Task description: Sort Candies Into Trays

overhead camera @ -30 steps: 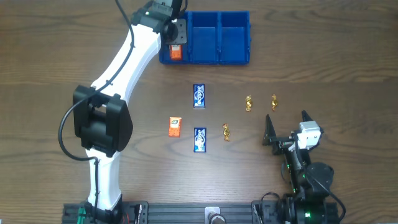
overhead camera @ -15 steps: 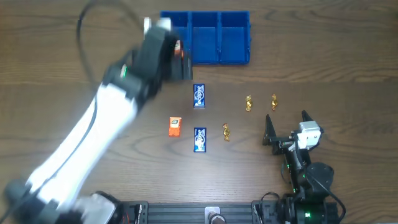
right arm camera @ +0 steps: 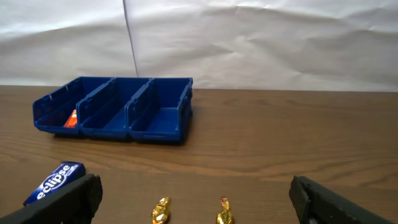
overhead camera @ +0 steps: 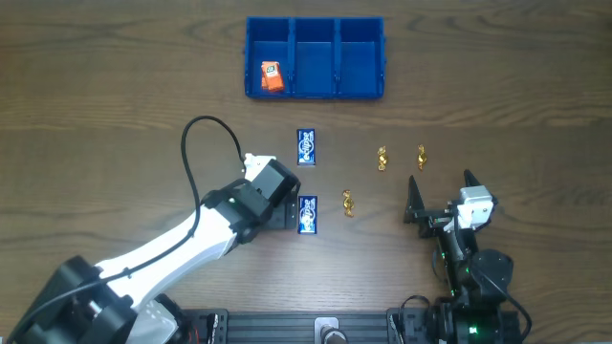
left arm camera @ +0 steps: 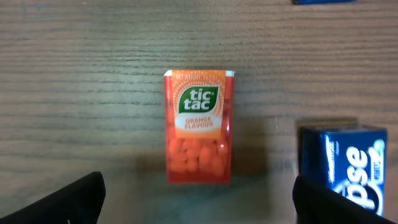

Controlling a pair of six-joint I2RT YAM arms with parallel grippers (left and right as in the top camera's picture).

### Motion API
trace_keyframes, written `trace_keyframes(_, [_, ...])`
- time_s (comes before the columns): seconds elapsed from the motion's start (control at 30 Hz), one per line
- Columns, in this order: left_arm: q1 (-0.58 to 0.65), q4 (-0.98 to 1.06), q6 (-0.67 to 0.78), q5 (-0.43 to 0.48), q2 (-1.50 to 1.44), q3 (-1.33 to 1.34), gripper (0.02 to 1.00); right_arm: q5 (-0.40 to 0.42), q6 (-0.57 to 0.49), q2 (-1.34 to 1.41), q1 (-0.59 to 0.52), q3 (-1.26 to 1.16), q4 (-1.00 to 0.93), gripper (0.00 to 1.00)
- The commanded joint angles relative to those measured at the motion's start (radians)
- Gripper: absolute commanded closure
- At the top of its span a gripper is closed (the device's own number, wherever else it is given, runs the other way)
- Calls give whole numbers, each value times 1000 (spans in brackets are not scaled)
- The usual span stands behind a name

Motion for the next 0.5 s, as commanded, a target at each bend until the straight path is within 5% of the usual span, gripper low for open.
trace_keyframes(0.03, [-1,33,-21,-11,63,1,60,5,-12,-7,7,1,-9,3])
trace_keyframes(0.5, [39,109,-17,-43,145,2,187,5,-12,-7,7,1,-9,1])
